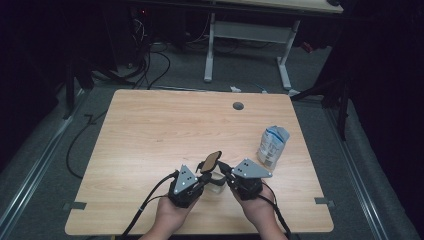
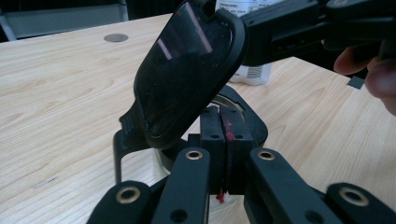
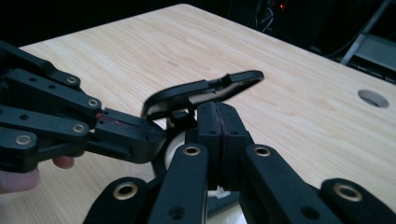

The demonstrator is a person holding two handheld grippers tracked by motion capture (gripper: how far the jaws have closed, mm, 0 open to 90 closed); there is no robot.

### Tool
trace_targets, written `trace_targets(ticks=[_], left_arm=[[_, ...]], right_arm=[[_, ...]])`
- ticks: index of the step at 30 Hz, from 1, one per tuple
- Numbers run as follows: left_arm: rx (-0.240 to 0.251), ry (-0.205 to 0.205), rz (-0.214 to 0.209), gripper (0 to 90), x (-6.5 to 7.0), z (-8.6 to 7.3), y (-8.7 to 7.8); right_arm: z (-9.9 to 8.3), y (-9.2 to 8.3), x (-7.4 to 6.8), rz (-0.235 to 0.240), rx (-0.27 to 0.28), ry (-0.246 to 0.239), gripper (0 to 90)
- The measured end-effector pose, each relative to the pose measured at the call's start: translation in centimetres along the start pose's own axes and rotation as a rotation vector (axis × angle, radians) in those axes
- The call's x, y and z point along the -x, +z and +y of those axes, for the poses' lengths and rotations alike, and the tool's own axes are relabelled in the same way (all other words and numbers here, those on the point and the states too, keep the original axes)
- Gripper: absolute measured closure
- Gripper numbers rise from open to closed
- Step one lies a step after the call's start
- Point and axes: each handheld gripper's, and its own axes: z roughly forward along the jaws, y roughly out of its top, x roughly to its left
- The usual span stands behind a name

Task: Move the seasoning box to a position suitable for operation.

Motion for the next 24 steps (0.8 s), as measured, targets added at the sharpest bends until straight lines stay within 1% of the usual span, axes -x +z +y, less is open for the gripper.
trace_targets(ticks=[2,5,9,10,16,19,21,24], left_arm=[[-0.002,0.004,0.0,89.2,0.1,0.1,0.1],[0.0,0.019,0.007,89.5,0.3,0.4,0.2],[0.005,0.013,0.009,89.7,0.5,0.7,0.2],[0.004,0.014,0.01,89.7,0.5,0.8,0.2],[0.011,0.005,0.015,89.7,0.5,1.3,0.3],[0.016,-0.001,0.019,89.7,0.5,1.4,0.2],[0.02,-0.002,0.026,89.7,0.4,1.4,0.2],[0.025,-0.015,0.032,89.4,0.1,1.4,0.2]], right_arm=[[-0.4,-0.1,0.2,-0.007,-0.004,0.007,89.3],[-1.0,-0.4,0.4,-0.011,0.008,0.025,89.3],[-2.0,-0.7,0.5,0.0,0.034,0.038,89.2],[-2.1,-0.7,0.5,0.002,0.038,0.034,89.2],[-2.5,-0.2,0.4,0.011,0.042,0.033,89.2],[-2.6,0.2,0.3,0.017,0.029,0.023,89.2],[-2.9,0.7,0.1,0.015,0.009,0.006,89.1],[-3.4,1.2,0.1,0.018,-0.004,0.008,89.1]])
